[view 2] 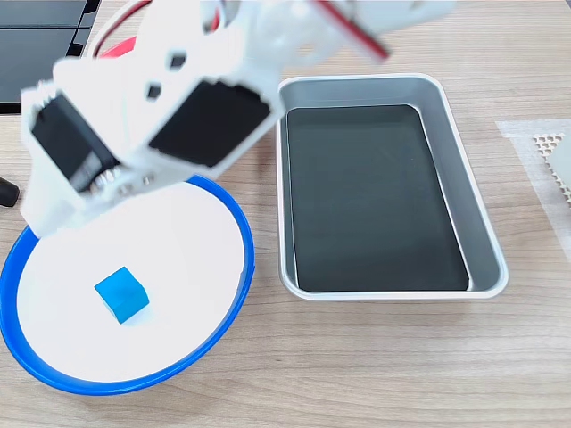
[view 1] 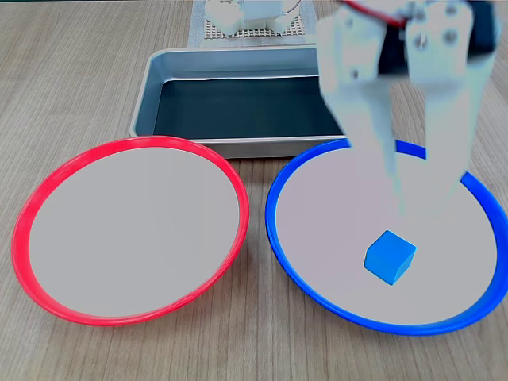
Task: Move a blue block from tray to blue dish
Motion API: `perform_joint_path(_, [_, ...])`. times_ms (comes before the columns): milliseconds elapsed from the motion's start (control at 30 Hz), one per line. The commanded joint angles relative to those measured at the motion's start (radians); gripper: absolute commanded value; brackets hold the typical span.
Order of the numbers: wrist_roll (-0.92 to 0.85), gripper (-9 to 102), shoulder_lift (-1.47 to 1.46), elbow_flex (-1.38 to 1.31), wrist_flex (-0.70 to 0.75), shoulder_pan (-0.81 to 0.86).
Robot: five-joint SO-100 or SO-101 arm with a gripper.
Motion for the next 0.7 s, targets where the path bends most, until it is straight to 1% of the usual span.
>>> perform_joint_path(0, [0.328,-1,0.367,0.155,-0.098,0.040])
perform_joint_path(33, [0.403,-1,0.459,0.222,-0.121,0.055])
perform_joint_path(100, [0.525,-1,0.727,0.472,-0.176,0.094])
perform_joint_path(133, [0.574,-1,0.861,0.595,-0.149,0.114])
perform_joint_path(200, [0.584,-1,1.077,0.808,-0.103,0.138])
perform_joint_path(267, [0.607,0,1.319,1.031,-0.002,0.166])
perform_joint_path(333, [0.644,0,1.509,1.197,0.077,0.198])
perform_joint_path(400, [0.629,0,1.684,1.353,0.132,0.238])
perform_joint_path(433, [0.611,0,1.770,1.440,0.132,0.258])
perform_joint_path(667, [0.600,0,1.933,1.690,0.066,0.276])
